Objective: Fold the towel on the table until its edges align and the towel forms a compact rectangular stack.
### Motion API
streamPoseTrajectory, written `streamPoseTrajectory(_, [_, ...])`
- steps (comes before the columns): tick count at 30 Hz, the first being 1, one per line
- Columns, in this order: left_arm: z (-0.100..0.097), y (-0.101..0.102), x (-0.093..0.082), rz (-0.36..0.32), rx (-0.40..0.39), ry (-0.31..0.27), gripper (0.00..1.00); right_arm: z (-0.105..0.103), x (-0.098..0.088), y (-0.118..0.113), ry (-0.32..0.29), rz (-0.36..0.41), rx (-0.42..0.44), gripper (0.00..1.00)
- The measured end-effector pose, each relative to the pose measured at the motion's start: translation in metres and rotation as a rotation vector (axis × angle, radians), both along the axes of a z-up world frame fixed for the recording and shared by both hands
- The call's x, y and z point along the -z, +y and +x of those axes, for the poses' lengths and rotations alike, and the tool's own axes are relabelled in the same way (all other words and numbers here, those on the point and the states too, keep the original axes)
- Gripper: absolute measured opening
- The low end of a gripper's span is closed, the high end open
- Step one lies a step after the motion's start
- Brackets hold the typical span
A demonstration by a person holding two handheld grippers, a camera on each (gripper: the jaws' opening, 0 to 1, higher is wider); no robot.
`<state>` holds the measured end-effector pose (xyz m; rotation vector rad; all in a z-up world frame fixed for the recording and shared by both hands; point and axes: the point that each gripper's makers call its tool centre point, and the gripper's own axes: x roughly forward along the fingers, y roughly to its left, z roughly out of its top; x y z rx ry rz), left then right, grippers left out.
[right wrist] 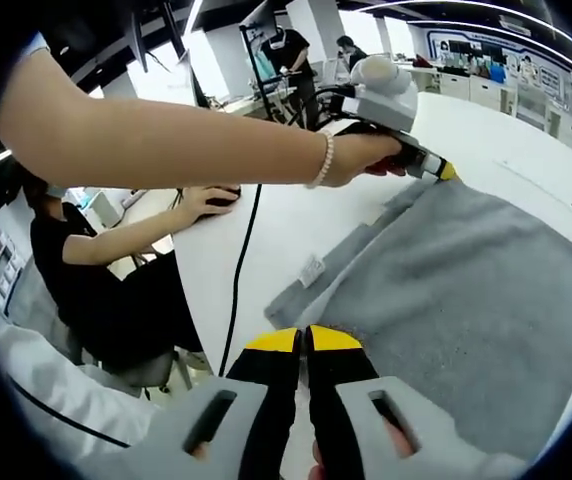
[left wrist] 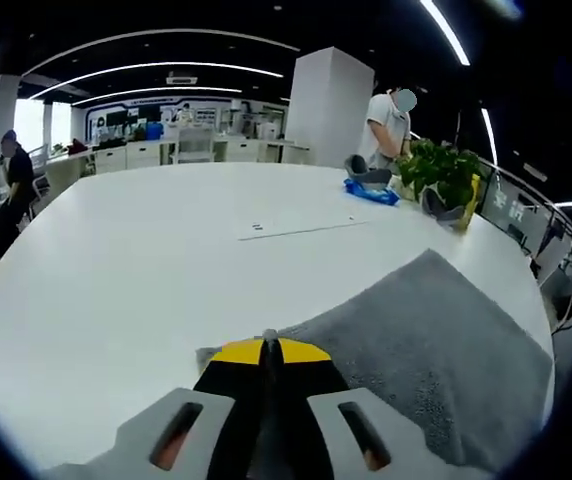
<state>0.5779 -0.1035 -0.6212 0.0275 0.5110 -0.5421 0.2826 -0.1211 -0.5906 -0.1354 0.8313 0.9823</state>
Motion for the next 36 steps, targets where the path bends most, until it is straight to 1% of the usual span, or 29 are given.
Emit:
streamPoseTrajectory(1, [0.000,-0.001,-0.008,-0.015,-0.002,-0.018,0.04,0.000,-0.001,0.000,-0.006,0.002,-0.001,0.00])
streamPoseTrajectory(3, [0.001,-0.001,-0.018,-0.028,-0.007,-0.039,0.04,0.001,-0.003,0.000,-0.012,0.006,-0.002,0.00])
streamPoseTrajectory(8, [0.005,0.000,-0.042,-0.032,-0.012,-0.091,0.03,-0.001,-0.010,0.005,-0.023,0.034,-0.019,0.00])
streamPoseTrajectory(11, [0.005,-0.001,-0.049,-0.023,-0.003,-0.106,0.03,0.000,-0.010,0.009,-0.028,0.049,-0.025,0.00])
streamPoseTrajectory(13, [0.005,-0.002,-0.044,0.006,0.008,-0.108,0.04,0.003,-0.005,0.012,-0.025,0.051,-0.024,0.00])
streamPoseTrajectory(15, [0.005,-0.001,-0.036,0.022,0.011,-0.093,0.04,0.005,0.004,0.016,-0.018,0.043,-0.029,0.00])
streamPoseTrajectory(20, [0.006,0.000,-0.024,0.018,0.001,-0.061,0.04,0.006,0.020,0.023,0.013,0.045,-0.038,0.01])
streamPoseTrajectory(23, [0.006,0.000,-0.020,0.012,-0.007,-0.045,0.04,0.009,0.026,0.024,-0.004,0.030,-0.048,0.02])
streamPoseTrajectory(25, [0.004,0.000,-0.017,0.009,-0.010,-0.034,0.04,0.012,0.029,0.021,-0.012,0.017,-0.044,0.00])
streamPoseTrajectory(28, [0.003,0.001,-0.016,-0.001,-0.016,-0.031,0.05,0.017,0.029,0.015,-0.026,0.006,-0.037,0.01])
streamPoseTrajectory(31, [0.002,0.001,-0.017,-0.005,-0.023,-0.030,0.06,0.021,0.024,0.011,-0.029,0.021,-0.023,0.03])
streamPoseTrajectory(33, [0.001,0.002,-0.020,-0.005,-0.026,-0.034,0.07,0.023,0.022,0.008,-0.045,0.016,-0.019,0.04])
streamPoseTrajectory(36, [-0.002,0.002,-0.028,0.008,-0.024,-0.057,0.10,0.025,0.018,0.003,-0.055,0.016,-0.012,0.05])
